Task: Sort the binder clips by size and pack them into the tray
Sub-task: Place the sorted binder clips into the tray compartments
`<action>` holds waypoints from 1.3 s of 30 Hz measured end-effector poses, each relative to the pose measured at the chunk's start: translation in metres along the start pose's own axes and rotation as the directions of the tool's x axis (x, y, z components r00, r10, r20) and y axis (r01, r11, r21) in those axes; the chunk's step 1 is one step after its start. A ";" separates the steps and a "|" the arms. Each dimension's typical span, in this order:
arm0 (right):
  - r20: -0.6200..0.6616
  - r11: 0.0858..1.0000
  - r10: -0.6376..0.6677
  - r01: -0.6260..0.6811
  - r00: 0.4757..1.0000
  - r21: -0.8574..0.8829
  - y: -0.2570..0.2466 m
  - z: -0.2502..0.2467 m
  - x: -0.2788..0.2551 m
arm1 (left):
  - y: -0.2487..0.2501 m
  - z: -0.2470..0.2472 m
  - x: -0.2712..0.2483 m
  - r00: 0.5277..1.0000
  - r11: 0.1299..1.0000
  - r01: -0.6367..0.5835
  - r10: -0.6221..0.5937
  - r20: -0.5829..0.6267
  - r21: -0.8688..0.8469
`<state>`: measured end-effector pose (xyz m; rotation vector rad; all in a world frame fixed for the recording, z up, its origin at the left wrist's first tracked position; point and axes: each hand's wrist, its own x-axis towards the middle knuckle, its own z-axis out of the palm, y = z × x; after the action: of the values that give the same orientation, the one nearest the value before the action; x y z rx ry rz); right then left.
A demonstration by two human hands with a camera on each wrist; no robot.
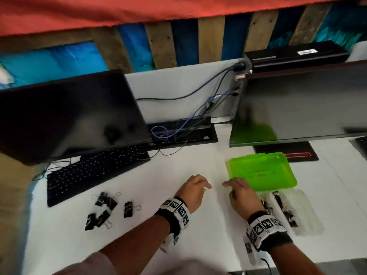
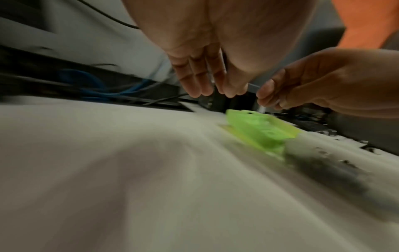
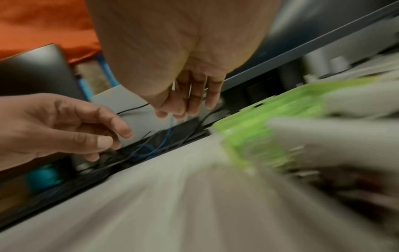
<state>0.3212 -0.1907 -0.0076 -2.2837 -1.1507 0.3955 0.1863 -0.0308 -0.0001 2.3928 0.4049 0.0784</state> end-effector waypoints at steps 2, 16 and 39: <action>0.134 0.993 -0.115 0.116 0.984 0.004 -0.036 0.030 0.015 | -0.036 -0.022 -0.044 0.990 0.993 0.116 -0.115 -0.077 0.012; 0.653 0.787 -0.396 0.605 0.646 -0.120 -0.228 0.170 0.059 | -0.167 -0.099 -0.264 0.508 0.585 0.803 -0.772 -0.382 -0.115; 0.640 0.951 -0.203 0.304 0.741 -0.050 -0.237 0.186 0.079 | -0.207 -0.123 -0.182 0.781 0.784 0.607 -0.618 -0.083 -0.128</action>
<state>0.1251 0.0509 -0.0193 -2.1179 -1.8549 1.0534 -0.0625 0.1375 -0.0327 2.0532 1.1968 -0.0561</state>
